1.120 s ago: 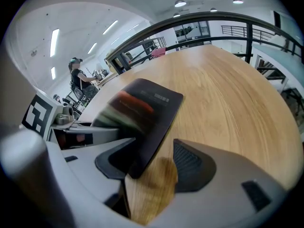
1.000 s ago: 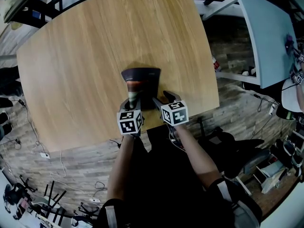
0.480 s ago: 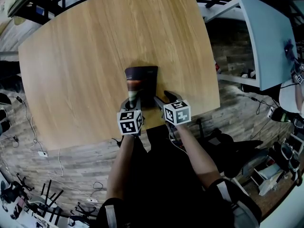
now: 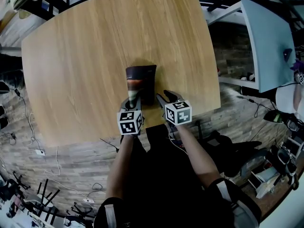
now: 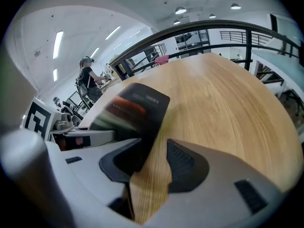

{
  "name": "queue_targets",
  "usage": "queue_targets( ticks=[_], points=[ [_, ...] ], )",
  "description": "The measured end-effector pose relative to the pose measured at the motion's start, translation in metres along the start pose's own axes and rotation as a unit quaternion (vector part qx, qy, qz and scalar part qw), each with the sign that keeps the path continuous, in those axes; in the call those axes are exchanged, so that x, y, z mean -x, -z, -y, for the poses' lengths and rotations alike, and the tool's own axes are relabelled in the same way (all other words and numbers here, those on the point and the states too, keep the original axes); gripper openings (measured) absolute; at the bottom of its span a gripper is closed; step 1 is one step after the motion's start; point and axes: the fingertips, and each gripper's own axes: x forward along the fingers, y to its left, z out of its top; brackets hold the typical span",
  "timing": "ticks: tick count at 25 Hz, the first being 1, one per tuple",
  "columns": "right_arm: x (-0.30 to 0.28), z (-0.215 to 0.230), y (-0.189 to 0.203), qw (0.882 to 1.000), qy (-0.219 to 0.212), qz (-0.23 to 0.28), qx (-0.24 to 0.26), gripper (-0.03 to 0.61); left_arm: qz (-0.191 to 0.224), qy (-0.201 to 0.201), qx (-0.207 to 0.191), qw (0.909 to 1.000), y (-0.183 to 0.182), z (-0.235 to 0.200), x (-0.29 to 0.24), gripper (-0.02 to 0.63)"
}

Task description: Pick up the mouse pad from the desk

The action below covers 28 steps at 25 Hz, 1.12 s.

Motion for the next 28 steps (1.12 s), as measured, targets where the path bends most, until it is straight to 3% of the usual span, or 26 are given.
queue_targets(
  ticks=[17, 28],
  points=[
    [0.000, -0.042, -0.015, 1.000, 0.003, 0.007, 0.022, 0.167, 0.037, -0.011, -0.002, 0.9993, -0.019, -0.030, 0.052, 0.043],
    [-0.002, -0.085, -0.029, 0.998, 0.000, 0.015, 0.053, 0.128, 0.075, -0.029, 0.011, 0.9967, -0.034, -0.057, 0.102, 0.043]
  ],
)
